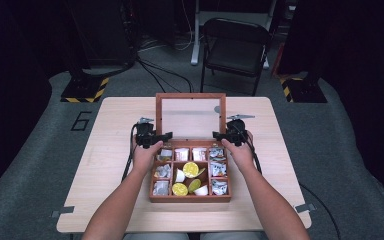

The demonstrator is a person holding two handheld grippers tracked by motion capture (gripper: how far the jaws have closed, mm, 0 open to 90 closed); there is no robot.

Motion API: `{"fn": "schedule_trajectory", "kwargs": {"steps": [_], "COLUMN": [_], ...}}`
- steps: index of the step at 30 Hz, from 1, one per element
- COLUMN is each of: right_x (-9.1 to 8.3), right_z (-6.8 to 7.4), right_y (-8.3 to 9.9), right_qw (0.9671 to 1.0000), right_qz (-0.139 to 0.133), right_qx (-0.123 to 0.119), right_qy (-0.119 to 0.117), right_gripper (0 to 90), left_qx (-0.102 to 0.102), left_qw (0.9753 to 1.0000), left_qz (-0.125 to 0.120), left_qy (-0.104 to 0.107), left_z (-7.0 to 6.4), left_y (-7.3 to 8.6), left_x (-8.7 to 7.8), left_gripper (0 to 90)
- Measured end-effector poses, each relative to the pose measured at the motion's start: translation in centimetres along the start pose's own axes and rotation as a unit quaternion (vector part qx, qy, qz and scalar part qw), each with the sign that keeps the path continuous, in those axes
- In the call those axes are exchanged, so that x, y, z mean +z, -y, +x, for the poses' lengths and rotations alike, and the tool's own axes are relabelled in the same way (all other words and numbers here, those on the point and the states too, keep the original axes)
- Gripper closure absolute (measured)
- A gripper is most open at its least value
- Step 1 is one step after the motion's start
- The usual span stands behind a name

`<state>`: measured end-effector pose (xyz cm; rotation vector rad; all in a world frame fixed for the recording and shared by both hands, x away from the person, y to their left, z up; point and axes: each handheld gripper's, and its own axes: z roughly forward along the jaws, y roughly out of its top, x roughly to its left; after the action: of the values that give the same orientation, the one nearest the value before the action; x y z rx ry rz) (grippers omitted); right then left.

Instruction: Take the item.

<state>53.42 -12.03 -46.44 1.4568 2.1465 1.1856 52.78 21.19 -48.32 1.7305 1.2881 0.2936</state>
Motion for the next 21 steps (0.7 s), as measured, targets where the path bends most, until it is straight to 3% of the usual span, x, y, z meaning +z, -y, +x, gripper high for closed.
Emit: {"fn": "schedule_trajectory", "kwargs": {"steps": [16, 21], "right_x": [0.71, 0.90], "right_z": [0.16, -0.01], "right_y": [0.11, 0.16], "right_qw": [0.9999, 0.9998], "right_qz": [0.009, 0.015], "right_qx": [0.004, 0.010], "right_qy": [0.007, 0.005], "right_gripper": [36.5, 35.8], "left_qx": [-0.017, -0.032], "left_qw": [0.9998, 0.9994], "left_qz": [0.007, 0.009], "left_qy": [0.005, 0.008], "left_z": [0.33, 0.46], "left_y": [0.13, 0.24], "left_x": [0.62, 0.92], "left_gripper": [30.0, 28.7]}}
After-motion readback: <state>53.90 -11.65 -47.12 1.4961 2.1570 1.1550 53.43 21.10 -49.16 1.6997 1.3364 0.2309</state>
